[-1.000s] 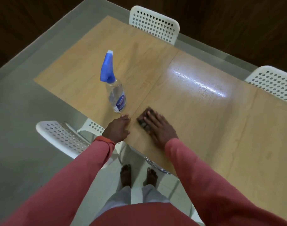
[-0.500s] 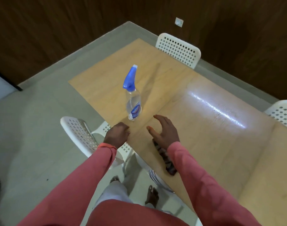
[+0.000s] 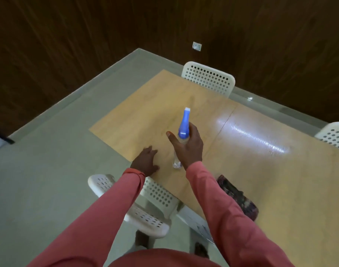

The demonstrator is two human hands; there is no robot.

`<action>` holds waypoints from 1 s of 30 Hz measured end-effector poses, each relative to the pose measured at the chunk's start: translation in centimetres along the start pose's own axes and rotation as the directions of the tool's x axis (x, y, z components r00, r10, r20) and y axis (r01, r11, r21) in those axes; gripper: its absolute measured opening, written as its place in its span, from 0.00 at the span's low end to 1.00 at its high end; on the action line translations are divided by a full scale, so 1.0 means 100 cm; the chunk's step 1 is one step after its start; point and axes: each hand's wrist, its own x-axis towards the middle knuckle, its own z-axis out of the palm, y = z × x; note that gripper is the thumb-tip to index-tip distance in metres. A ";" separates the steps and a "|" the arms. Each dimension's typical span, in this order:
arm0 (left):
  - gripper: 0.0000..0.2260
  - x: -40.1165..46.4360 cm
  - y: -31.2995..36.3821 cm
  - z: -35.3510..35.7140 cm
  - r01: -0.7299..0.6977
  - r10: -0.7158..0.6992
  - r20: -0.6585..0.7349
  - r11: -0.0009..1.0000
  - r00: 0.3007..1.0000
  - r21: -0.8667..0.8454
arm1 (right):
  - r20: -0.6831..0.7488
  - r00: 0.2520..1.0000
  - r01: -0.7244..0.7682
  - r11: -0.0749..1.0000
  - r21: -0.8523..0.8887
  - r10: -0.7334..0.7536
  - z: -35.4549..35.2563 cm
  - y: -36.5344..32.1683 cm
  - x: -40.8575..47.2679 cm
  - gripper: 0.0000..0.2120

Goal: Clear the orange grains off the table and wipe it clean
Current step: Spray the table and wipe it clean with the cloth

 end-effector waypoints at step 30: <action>0.37 0.008 -0.014 0.002 -0.035 0.033 0.105 0.999 0.994 0.020 | -0.014 0.943 -0.334 0.943 -0.013 0.334 -0.035 -0.044 -0.027 0.23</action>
